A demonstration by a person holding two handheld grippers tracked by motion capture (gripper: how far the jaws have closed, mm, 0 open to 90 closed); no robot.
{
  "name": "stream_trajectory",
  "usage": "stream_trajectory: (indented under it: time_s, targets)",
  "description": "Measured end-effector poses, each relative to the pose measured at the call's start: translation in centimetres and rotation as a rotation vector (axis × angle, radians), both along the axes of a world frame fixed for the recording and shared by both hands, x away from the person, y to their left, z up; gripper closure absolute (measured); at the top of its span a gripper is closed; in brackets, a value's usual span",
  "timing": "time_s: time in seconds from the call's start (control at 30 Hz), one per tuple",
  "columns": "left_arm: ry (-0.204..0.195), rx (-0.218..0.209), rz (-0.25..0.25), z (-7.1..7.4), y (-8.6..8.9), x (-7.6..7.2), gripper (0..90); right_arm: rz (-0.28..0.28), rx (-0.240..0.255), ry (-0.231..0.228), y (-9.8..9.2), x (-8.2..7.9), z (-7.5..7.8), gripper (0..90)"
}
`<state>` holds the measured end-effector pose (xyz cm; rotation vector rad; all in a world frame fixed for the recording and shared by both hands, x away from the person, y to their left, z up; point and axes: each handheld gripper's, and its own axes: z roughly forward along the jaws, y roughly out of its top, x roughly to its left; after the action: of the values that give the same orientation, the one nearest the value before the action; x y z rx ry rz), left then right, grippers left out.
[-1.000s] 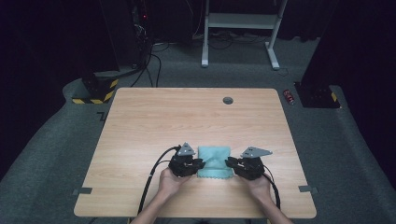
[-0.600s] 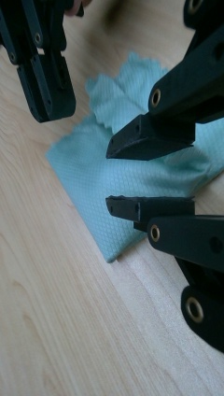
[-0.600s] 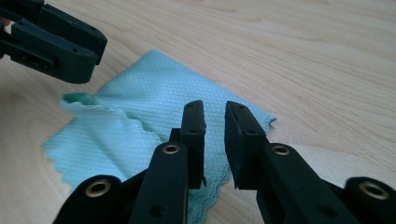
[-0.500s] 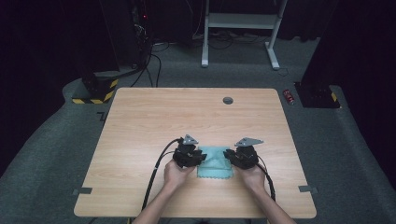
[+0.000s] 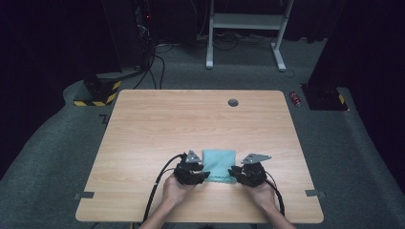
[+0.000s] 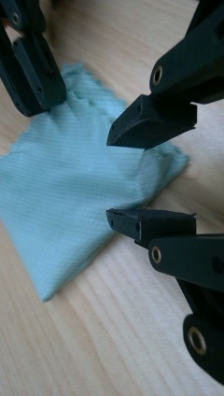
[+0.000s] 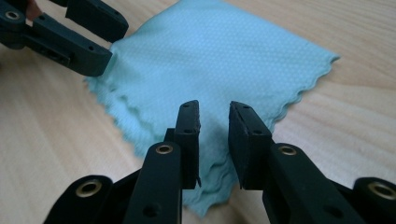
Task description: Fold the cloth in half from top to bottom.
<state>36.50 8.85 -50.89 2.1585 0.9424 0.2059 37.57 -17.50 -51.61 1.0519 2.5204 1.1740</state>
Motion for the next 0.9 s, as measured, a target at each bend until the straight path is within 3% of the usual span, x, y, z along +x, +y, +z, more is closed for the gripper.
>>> stream_trajectory:
  time_s: [0.17, 0.3, 0.4, 0.47, 0.6, 0.7, 0.9]
  targets:
    - [-0.014, 0.002, 0.001, -0.2, 0.5, -1.1, 55.4, 0.014, 0.003, -0.021, -0.5, -1.2, 0.2, 72.9]
    - [-0.038, -0.011, 0.016, -0.1, 0.3, -1.2, 54.8, -0.015, 0.022, -0.04, -0.4, -1.0, 0.4, 71.8]
    - [-0.05, -0.007, 0.014, 0.0, 0.0, -1.2, 55.5, -0.014, 0.007, -0.052, 0.0, -0.8, 0.3, 71.7]
    - [-0.034, -0.011, 0.01, -0.1, -0.1, -1.2, 57.8, -0.003, -0.019, -0.057, 0.4, -0.9, 0.1, 72.8]
    - [-0.006, 0.025, 0.018, -0.5, 0.2, -1.6, 60.1, 0.015, -0.043, -0.058, 0.4, -1.2, -0.4, 75.2]
    - [-0.025, 0.053, 0.012, -0.2, 0.7, -2.3, 60.1, 0.02, -0.054, -0.06, 0.1, -1.6, -0.3, 75.0]
    - [-0.083, 0.014, 0.029, 1.0, 0.6, -2.7, 59.7, 0.017, -0.038, -0.084, 0.1, -1.7, 0.0, 73.7]
